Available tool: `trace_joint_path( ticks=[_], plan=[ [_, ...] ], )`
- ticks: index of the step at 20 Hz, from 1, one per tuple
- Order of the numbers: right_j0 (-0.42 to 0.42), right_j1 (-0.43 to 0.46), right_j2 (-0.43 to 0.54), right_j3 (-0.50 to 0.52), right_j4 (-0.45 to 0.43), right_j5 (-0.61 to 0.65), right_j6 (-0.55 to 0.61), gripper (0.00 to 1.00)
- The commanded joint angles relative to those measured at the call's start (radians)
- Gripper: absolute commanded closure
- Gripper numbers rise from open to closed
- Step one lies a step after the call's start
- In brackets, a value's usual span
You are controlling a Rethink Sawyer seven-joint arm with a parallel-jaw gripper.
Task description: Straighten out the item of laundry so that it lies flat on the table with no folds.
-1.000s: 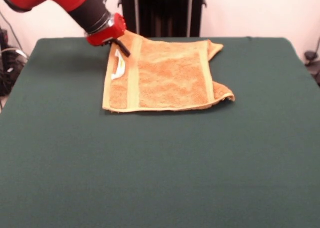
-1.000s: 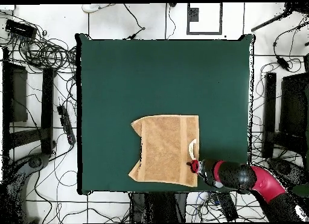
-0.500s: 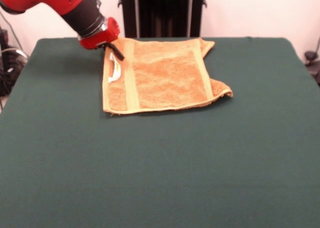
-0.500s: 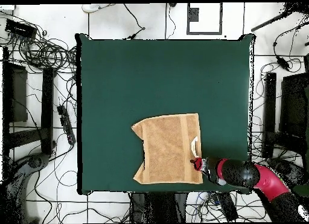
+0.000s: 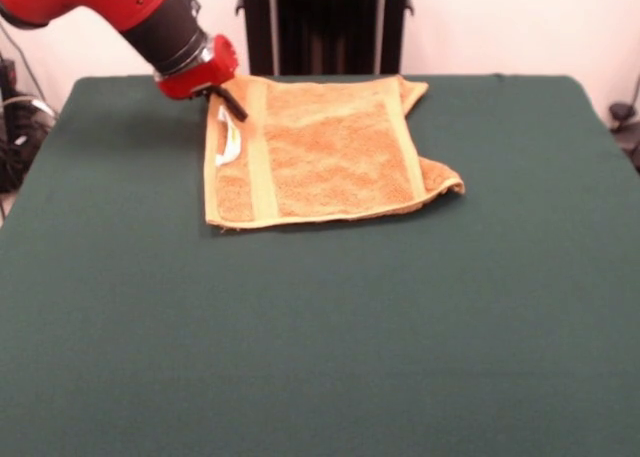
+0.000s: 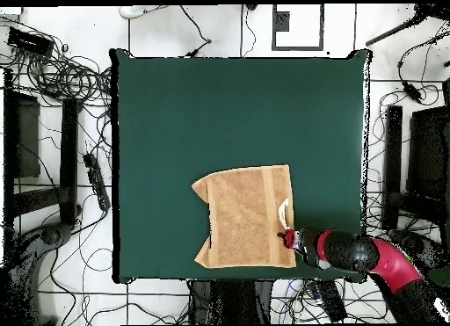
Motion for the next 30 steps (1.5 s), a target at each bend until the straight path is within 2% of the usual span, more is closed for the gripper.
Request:
trace_joint_path(
  ticks=[1, 5, 8, 9, 13, 16, 23, 26, 30],
  plan=[
    [0.034, 0.063, 0.033, -0.223, -0.075, 0.079, -0.396, 1.0],
    [0.036, 0.06, 0.041, -0.251, -0.077, 0.109, -0.445, 1.0],
    [0.04, 0.062, 0.036, -0.263, -0.069, 0.116, -0.426, 1.0],
    [0.034, 0.068, 0.04, -0.26, -0.064, 0.109, -0.412, 0.0],
    [0.033, 0.07, 0.042, -0.254, -0.066, 0.1, -0.41, 0.0],
    [0.019, 0.068, 0.061, -0.226, -0.088, 0.044, -0.405, 0.0],
    [0.06, 0.006, 0.055, -0.19, -0.119, 0.02, -0.333, 0.0],
    [0.083, -0.049, 0.064, -0.145, -0.124, 0.009, -0.283, 0.0],
    [0.145, -0.194, 0.098, -0.065, -0.142, 0.016, -0.239, 0.0]
  ],
)
